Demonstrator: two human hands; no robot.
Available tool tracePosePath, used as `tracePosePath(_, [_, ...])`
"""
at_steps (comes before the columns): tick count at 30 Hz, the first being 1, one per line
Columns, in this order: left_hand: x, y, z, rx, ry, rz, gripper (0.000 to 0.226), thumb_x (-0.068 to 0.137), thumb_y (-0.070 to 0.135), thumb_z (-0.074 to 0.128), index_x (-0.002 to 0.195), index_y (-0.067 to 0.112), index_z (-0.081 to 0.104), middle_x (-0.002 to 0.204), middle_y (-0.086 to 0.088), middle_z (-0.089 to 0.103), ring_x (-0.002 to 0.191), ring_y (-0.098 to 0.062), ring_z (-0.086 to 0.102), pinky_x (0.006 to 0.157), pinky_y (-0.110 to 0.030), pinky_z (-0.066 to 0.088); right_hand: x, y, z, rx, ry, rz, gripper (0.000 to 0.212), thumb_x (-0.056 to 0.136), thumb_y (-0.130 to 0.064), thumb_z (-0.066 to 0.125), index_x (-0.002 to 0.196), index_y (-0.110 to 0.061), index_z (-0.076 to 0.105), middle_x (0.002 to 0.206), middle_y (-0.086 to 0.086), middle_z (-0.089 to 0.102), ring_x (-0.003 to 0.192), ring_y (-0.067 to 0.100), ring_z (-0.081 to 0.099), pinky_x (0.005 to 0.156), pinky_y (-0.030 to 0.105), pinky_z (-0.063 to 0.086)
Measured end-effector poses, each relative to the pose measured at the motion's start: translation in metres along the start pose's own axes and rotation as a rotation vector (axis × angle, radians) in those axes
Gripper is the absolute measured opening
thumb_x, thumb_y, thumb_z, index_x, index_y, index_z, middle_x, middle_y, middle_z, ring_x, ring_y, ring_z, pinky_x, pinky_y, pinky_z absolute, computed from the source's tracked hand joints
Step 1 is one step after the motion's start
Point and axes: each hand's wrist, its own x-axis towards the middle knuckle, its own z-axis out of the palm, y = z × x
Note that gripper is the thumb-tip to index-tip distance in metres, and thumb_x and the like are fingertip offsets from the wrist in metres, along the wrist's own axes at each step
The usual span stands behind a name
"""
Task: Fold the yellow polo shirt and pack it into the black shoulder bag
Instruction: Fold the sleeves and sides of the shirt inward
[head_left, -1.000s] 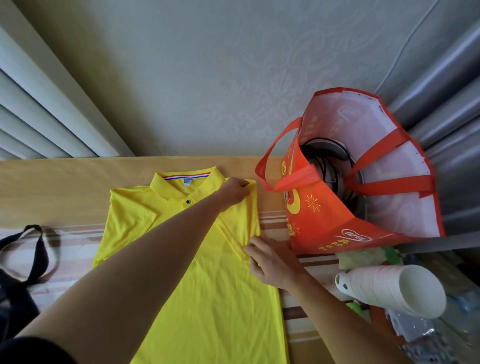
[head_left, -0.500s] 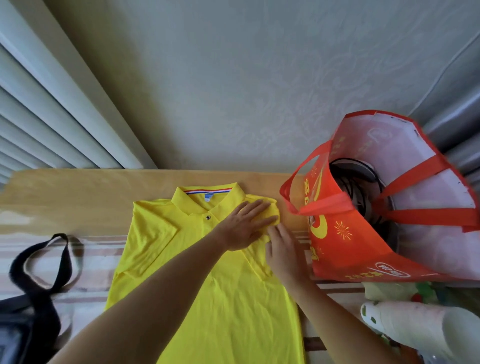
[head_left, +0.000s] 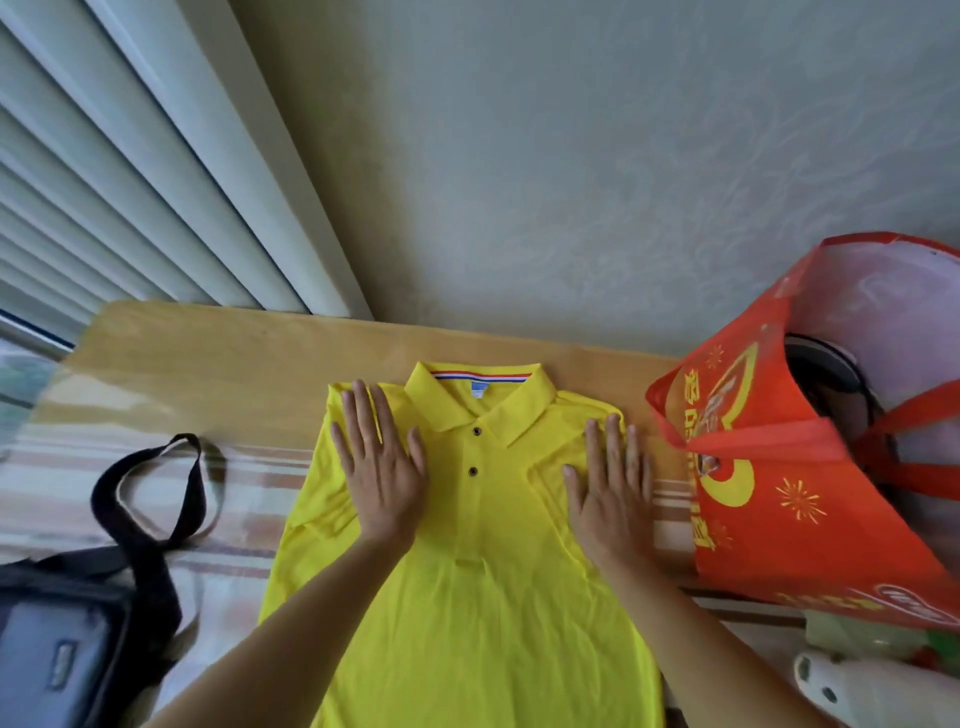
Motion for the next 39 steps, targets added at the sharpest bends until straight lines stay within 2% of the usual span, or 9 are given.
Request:
tracePosePath(5, [-0.014, -0.042, 0.012, 0.032, -0.129, -0.001, 0.069, 0.098, 0.049, 0.025, 0.157, 0.014, 0.015, 0.165, -0.006, 0.007, 0.152, -0.024, -0.001, 0.12, -0.056, 0.01, -0.002, 0.001, 0.002, -0.003, 0.016, -0.016, 0.069, 0.099, -0.053, 0.028, 0.158, -0.021, 0.017, 0.167, 0.003, 0.009, 0.154, 0.028, 0.006, 0.122, 0.05, 0.015])
tracePosePath(12, [-0.012, -0.058, -0.005, 0.016, -0.307, 0.047, 0.078, 0.09, 0.064, 0.008, 0.157, 0.025, 0.006, 0.165, -0.005, -0.006, 0.151, -0.022, -0.011, 0.12, -0.054, -0.006, -0.021, -0.009, -0.011, 0.007, -0.016, 0.056, 0.07, 0.097, -0.057, 0.022, 0.158, -0.022, 0.018, 0.167, 0.006, 0.009, 0.154, 0.027, 0.01, 0.118, 0.055, 0.021])
tracePosePath(16, [-0.088, -0.094, -0.039, 0.046, -0.238, 0.115, 0.064, 0.097, 0.055, 0.019, 0.156, 0.035, 0.007, 0.165, -0.005, -0.007, 0.152, -0.022, -0.011, 0.12, -0.058, 0.001, -0.101, -0.019, -0.022, -0.03, -0.009, 0.015, 0.069, 0.098, -0.051, 0.027, 0.157, -0.015, 0.022, 0.167, 0.01, 0.01, 0.153, 0.028, 0.014, 0.114, 0.054, 0.028])
tracePosePath(19, [-0.168, -0.126, -0.052, 0.096, -0.288, 0.153, 0.062, 0.098, 0.053, 0.019, 0.156, 0.039, 0.004, 0.165, -0.005, -0.011, 0.151, -0.023, -0.015, 0.12, -0.057, -0.001, -0.186, -0.024, -0.016, -0.083, -0.077, -0.073, 0.067, 0.099, -0.047, 0.029, 0.157, -0.016, 0.021, 0.167, 0.01, 0.009, 0.154, 0.027, 0.011, 0.113, 0.052, 0.028])
tracePosePath(25, [-0.26, -0.173, -0.072, 0.031, -0.313, 0.211, 0.059, 0.098, 0.054, 0.016, 0.155, 0.041, 0.008, 0.165, -0.002, -0.009, 0.151, -0.019, -0.014, 0.121, -0.052, -0.002, -0.288, -0.025, -0.012, -0.081, -0.122, -0.04, 0.066, 0.1, -0.049, 0.024, 0.158, -0.017, 0.019, 0.167, 0.008, 0.011, 0.154, 0.024, 0.011, 0.115, 0.051, 0.027])
tracePosePath(30, [-0.308, -0.205, -0.086, -0.035, -0.335, -0.036, 0.064, 0.092, 0.056, 0.013, 0.155, 0.04, 0.013, 0.165, -0.003, 0.0, 0.152, -0.018, -0.008, 0.121, -0.052, 0.0, -0.348, 0.001, -0.028, -0.094, -0.193, 0.018, 0.067, 0.1, -0.049, 0.011, 0.155, -0.017, 0.03, 0.163, 0.011, 0.026, 0.147, 0.029, 0.031, 0.104, 0.05, 0.043])
tracePosePath(34, [-0.364, -0.234, -0.096, -0.01, -0.361, -0.052, 0.065, 0.093, 0.056, 0.016, 0.155, 0.04, 0.009, 0.165, -0.002, -0.001, 0.152, -0.02, -0.008, 0.121, -0.052, 0.003, -0.391, 0.022, -0.039, -0.099, -0.178, 0.046, 0.052, 0.095, -0.032, 0.04, 0.14, -0.009, 0.052, 0.143, 0.018, 0.051, 0.12, 0.037, 0.057, 0.082, 0.048, 0.053])
tracePosePath(36, [-0.373, -0.237, -0.105, 0.001, -0.315, -0.058, 0.065, 0.093, 0.048, 0.03, 0.155, 0.029, 0.019, 0.159, -0.01, 0.018, 0.148, -0.03, 0.016, 0.116, -0.053, 0.018, -0.404, 0.027, -0.042, -0.097, -0.13, 0.127, 0.042, 0.087, -0.017, 0.065, 0.125, 0.0, 0.06, 0.118, 0.022, 0.059, 0.098, 0.039, 0.06, 0.068, 0.045, 0.055])
tracePosePath(39, [-0.371, -0.22, -0.119, 0.002, -0.192, -0.203, 0.055, 0.09, 0.023, 0.053, 0.139, 0.001, 0.04, 0.123, -0.026, 0.048, 0.11, -0.044, 0.046, 0.093, -0.056, 0.039, -0.408, 0.025, -0.051, 0.001, -0.18, 0.312, 0.038, 0.08, -0.015, 0.076, 0.107, 0.003, 0.056, 0.099, 0.022, 0.059, 0.088, 0.038, 0.059, 0.064, 0.044, 0.054])
